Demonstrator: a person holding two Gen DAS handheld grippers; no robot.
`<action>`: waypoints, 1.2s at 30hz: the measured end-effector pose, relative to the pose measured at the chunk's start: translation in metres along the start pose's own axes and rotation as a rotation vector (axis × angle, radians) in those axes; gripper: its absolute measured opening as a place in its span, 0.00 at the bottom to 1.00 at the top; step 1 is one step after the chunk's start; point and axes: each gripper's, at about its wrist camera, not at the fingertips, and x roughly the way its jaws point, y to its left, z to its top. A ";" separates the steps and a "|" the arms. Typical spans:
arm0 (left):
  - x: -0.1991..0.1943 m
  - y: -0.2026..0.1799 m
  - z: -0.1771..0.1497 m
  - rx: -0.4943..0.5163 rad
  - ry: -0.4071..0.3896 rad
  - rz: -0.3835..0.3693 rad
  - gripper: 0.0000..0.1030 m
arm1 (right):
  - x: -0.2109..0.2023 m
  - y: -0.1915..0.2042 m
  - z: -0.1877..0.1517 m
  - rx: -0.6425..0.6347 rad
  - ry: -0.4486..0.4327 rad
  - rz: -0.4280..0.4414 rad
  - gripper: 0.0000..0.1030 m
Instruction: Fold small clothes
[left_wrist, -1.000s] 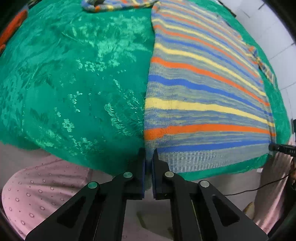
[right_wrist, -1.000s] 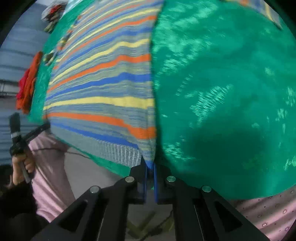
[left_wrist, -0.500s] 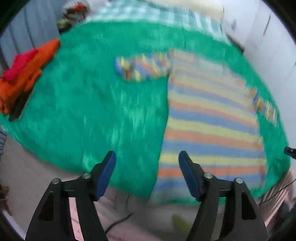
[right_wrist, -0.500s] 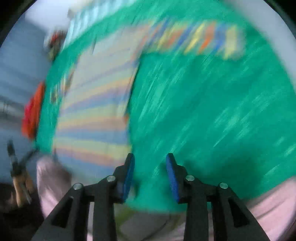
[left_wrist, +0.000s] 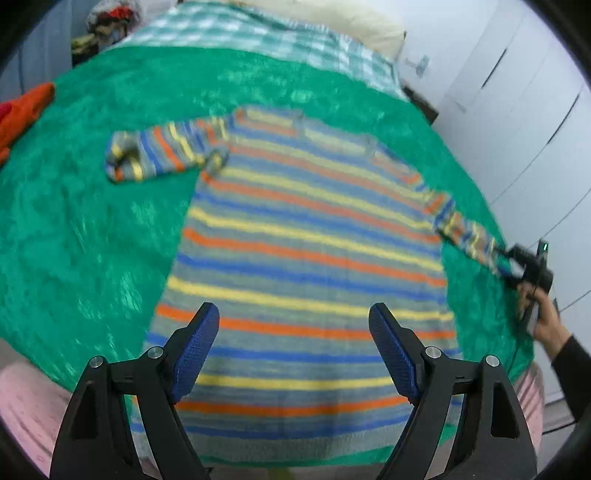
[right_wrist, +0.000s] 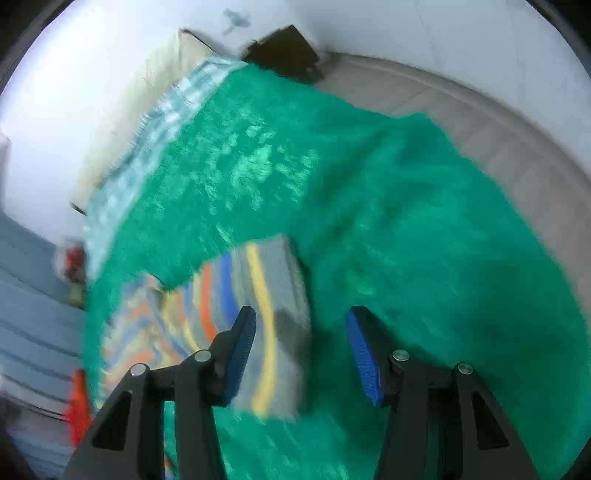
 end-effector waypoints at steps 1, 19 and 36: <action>0.005 0.001 -0.004 0.002 0.017 0.013 0.80 | 0.006 0.000 0.004 -0.004 0.026 0.025 0.05; 0.001 0.166 0.067 -0.200 -0.062 0.187 0.94 | -0.051 0.039 -0.028 -0.271 -0.054 -0.363 0.57; 0.064 0.297 0.112 -0.556 -0.117 0.235 0.03 | -0.075 0.081 -0.159 -0.352 0.019 -0.257 0.58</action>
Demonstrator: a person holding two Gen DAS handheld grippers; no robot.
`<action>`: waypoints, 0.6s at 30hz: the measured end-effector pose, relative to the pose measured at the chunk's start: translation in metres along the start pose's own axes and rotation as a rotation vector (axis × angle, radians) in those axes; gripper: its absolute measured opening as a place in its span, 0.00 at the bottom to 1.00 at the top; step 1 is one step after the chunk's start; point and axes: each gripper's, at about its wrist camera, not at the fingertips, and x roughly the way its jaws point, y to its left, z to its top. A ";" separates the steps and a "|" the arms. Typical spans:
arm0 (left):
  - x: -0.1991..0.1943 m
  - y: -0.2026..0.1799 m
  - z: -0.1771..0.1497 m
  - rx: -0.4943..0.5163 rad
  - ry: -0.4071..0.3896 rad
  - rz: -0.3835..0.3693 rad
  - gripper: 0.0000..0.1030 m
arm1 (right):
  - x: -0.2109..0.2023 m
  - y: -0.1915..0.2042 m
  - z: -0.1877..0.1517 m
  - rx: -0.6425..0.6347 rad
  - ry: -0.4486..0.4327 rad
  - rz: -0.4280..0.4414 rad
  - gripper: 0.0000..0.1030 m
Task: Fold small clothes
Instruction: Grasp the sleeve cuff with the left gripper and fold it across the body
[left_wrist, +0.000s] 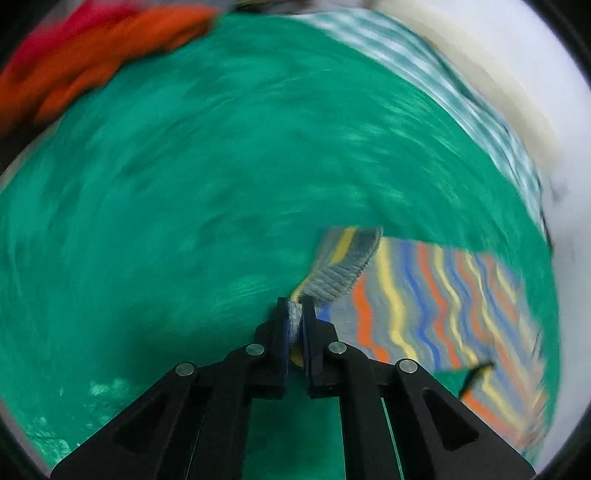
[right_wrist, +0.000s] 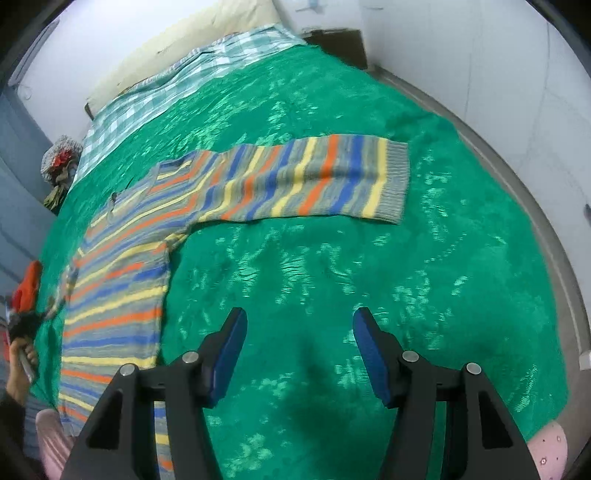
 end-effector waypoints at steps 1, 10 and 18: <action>0.002 0.007 -0.001 -0.010 0.005 -0.001 0.03 | 0.003 -0.005 -0.001 0.010 0.009 -0.003 0.58; 0.010 0.041 -0.004 -0.163 0.001 0.016 0.07 | 0.012 -0.039 0.008 0.107 0.006 -0.042 0.58; -0.054 0.039 -0.014 -0.074 -0.051 0.060 0.88 | -0.004 -0.071 0.037 0.198 -0.072 0.043 0.70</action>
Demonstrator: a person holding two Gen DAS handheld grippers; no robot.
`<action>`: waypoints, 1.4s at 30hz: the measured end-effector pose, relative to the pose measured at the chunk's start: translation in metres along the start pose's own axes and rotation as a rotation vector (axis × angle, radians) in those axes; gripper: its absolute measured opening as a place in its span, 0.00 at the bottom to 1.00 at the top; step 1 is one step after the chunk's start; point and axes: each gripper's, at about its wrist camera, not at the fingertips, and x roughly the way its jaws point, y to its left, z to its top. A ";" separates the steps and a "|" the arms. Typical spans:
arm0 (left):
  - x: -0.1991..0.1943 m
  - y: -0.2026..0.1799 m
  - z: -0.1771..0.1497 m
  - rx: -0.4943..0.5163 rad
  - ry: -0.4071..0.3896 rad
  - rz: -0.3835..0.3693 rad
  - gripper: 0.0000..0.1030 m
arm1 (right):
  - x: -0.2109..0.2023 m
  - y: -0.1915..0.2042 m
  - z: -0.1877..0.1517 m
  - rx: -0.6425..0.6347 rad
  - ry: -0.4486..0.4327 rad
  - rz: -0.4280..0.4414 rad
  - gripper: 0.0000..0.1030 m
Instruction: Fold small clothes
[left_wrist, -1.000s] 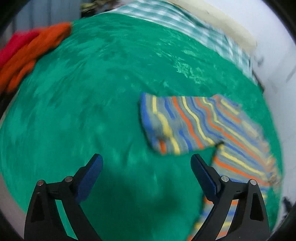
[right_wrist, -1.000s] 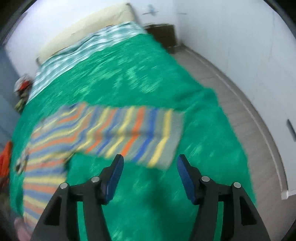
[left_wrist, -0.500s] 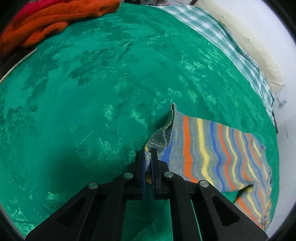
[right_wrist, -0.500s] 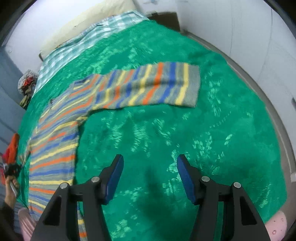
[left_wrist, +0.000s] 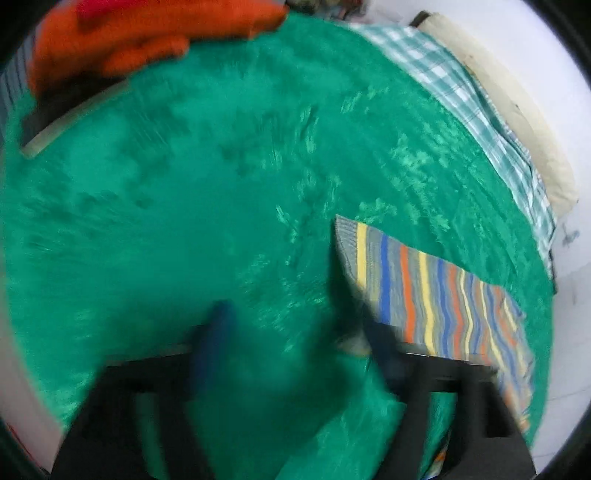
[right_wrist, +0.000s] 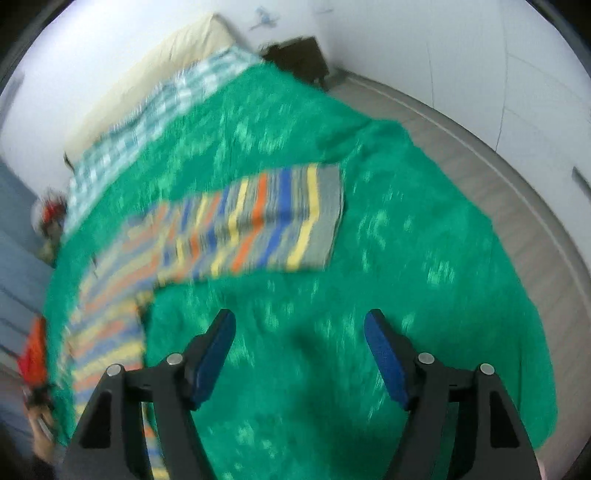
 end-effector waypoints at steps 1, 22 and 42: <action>-0.013 -0.005 -0.005 0.032 -0.031 -0.009 0.88 | 0.000 -0.006 0.010 0.027 -0.016 0.029 0.70; -0.041 -0.049 -0.091 0.238 0.036 -0.062 0.89 | 0.076 -0.036 0.062 0.101 0.229 0.063 0.23; -0.028 -0.021 -0.095 0.200 -0.017 -0.057 0.89 | 0.038 0.097 0.101 -0.130 0.050 0.032 0.03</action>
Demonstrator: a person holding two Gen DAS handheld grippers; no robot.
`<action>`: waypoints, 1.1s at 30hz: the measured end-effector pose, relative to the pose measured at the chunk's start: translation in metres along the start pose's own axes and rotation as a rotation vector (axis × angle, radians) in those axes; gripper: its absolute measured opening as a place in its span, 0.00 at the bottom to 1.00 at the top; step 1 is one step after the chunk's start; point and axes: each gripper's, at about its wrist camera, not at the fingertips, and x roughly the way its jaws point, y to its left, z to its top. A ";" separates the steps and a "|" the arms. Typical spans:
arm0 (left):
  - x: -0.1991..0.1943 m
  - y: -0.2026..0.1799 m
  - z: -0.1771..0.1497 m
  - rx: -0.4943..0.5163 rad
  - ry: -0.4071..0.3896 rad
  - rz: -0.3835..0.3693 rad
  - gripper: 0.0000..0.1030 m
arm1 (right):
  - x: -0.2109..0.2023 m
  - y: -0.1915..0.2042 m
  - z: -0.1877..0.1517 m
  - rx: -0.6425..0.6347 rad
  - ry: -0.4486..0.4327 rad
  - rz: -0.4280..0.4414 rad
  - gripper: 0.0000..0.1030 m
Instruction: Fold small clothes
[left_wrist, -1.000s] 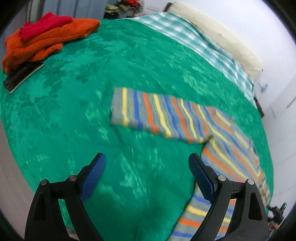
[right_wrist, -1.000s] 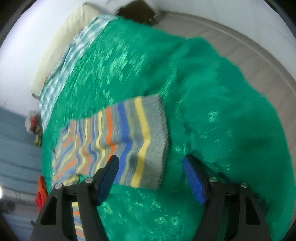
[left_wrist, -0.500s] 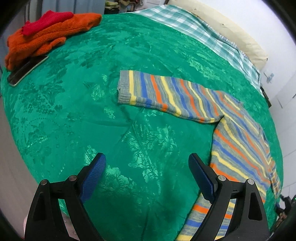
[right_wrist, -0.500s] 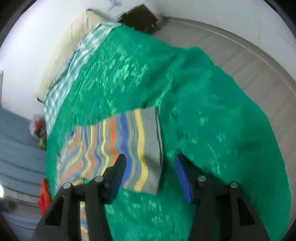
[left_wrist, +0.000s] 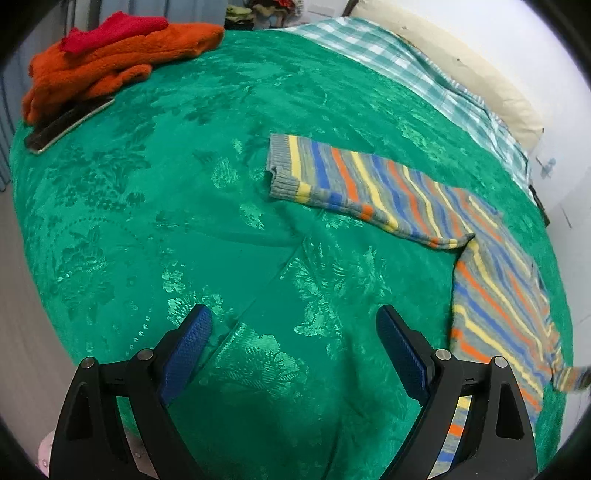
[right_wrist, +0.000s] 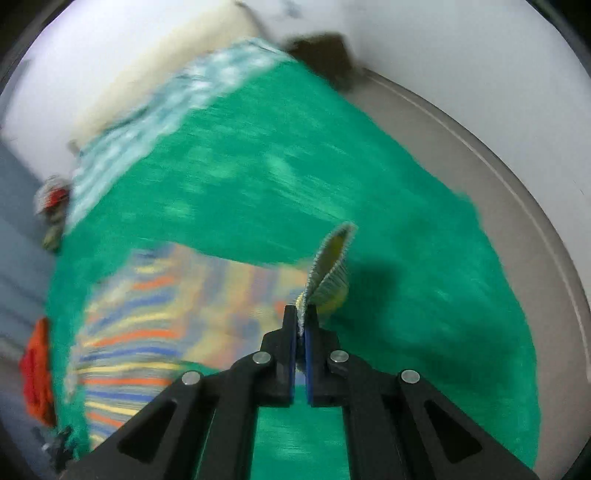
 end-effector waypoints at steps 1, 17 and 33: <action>0.000 0.001 0.000 -0.002 -0.001 -0.007 0.89 | -0.008 0.029 0.008 -0.039 -0.015 0.048 0.03; -0.003 0.015 0.005 -0.058 -0.006 -0.073 0.89 | 0.115 0.302 -0.019 -0.186 0.262 0.582 0.61; 0.005 -0.007 -0.001 0.026 0.000 -0.009 0.89 | 0.132 0.230 -0.057 -0.501 0.225 0.127 0.53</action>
